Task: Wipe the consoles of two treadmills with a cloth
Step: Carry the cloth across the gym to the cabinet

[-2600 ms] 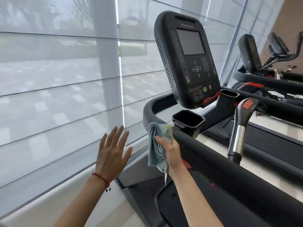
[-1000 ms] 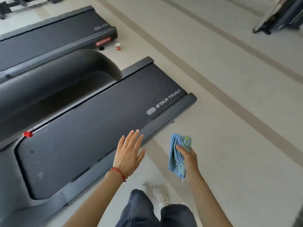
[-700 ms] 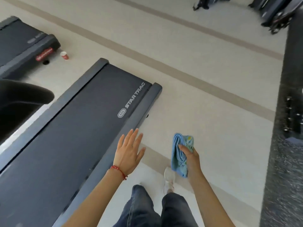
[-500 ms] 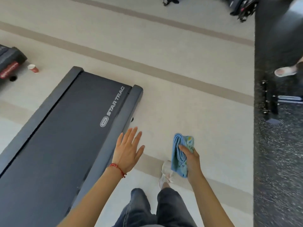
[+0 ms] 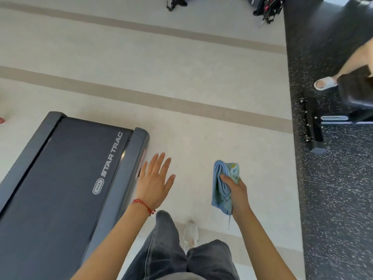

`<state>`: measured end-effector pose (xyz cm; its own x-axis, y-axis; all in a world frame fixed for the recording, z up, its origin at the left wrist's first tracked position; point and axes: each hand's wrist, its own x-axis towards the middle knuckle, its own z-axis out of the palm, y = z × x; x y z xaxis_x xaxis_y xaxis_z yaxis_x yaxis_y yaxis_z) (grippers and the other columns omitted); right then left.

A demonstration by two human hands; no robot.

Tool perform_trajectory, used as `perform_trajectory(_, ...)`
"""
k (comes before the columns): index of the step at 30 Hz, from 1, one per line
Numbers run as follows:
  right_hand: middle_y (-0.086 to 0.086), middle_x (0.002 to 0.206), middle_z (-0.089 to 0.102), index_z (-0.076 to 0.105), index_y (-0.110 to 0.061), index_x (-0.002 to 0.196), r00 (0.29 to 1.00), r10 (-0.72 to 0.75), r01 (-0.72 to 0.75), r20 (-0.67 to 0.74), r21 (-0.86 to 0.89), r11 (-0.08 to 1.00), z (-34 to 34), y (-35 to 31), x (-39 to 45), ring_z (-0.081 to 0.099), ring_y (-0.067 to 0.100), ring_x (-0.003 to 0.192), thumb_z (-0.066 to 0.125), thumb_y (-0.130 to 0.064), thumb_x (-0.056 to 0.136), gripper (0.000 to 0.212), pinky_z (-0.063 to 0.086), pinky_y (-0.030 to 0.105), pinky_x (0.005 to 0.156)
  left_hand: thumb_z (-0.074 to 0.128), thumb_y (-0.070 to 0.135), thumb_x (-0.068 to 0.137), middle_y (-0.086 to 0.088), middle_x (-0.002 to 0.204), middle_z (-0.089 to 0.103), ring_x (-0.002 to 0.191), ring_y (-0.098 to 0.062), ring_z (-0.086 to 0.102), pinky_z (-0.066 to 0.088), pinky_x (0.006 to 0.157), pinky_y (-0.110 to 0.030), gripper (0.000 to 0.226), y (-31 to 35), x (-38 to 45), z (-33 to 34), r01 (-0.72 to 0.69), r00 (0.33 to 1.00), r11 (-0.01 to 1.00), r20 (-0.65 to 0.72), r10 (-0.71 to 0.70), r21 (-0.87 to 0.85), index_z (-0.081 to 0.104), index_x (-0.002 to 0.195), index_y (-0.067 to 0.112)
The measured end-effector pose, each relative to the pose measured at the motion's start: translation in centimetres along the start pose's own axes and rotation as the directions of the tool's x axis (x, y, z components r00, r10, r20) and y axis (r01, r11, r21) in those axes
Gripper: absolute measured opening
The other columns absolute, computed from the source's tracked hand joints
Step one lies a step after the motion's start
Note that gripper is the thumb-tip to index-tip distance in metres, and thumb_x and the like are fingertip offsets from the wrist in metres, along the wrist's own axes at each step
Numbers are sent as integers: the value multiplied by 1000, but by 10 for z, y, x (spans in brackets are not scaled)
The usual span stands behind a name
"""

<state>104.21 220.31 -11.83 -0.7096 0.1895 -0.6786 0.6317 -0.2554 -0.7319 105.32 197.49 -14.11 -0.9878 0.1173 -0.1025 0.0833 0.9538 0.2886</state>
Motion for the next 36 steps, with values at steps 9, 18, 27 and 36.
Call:
perform_trajectory(9,5,85,65,61,-11,99,999,-2,3,-33,33,999,63,-81,107,62,20,75,62,-12,86,13,50,29,63,12,49,99,-16,139,46,128,-35,41,25,102,-52,66,-36,155,-10,-40,999,999,-15,40,-18,50,131,6)
perform_trajectory(18,6,86,67,62,-10,100,999,-14,17,-45,82,996,153,-190,214,64,22,76,62,-13,86,15,55,27,60,11,48,99,-17,136,48,128,-28,30,36,97,-56,67,-90,334,-52,-111,994,994,-12,111,16,53,128,5)
perform_trajectory(27,9,86,68,63,-13,93,998,-7,13,-58,90,996,194,-286,333,64,24,74,62,-12,86,7,55,29,64,11,48,99,-17,135,50,125,-34,44,37,96,-55,67,-94,501,-68,-86,996,996,-21,86,-1,54,127,5)
perform_trajectory(36,11,88,66,62,-9,101,999,-30,32,-24,61,998,229,-423,477,63,26,76,61,-12,86,15,53,34,71,11,49,99,-16,135,50,124,-36,46,33,97,-55,68,-77,687,-87,-44,998,999,-34,45,15,54,128,6)
